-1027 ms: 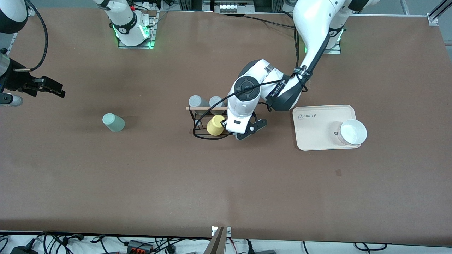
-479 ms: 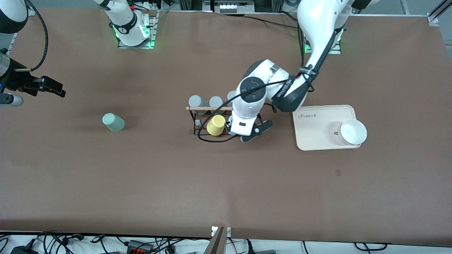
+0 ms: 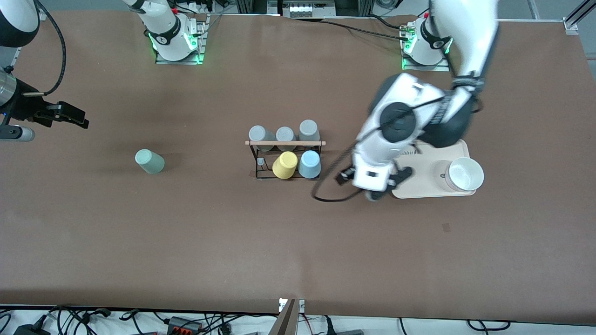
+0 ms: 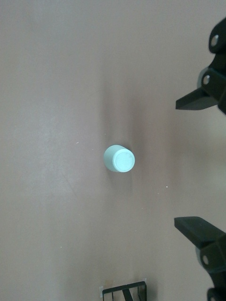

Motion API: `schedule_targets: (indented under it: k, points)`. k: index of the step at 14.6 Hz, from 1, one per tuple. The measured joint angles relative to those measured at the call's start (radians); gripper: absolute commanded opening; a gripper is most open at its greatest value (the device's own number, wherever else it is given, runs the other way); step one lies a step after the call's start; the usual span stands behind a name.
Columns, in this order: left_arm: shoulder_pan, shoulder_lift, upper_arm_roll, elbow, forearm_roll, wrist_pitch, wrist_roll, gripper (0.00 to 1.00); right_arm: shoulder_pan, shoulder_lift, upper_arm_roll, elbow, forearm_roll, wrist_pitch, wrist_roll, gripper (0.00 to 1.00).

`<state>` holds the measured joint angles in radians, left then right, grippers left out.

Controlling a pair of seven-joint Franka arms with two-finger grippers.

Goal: Hang scattered cups on rack with three cups
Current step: 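Withdraw the left gripper while the right gripper reaches the mint cup, then lower the right gripper over the mint cup and close it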

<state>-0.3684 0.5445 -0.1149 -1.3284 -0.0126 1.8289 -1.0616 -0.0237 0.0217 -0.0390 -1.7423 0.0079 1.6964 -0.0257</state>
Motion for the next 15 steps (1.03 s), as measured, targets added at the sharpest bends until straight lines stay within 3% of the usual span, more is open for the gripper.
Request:
schedule_targets:
  k: [7,15]
  points:
    - [0.192,-0.123,0.002,-0.070,0.004,-0.062,0.314,1.00,0.004,0.042,0.012,0.004,0.000,0.059,0.000,1.00]
    - [0.418,-0.453,-0.002,-0.338,0.004,-0.083,0.782,1.00,0.060,0.181,0.015,0.001,0.000,0.080,0.000,1.00]
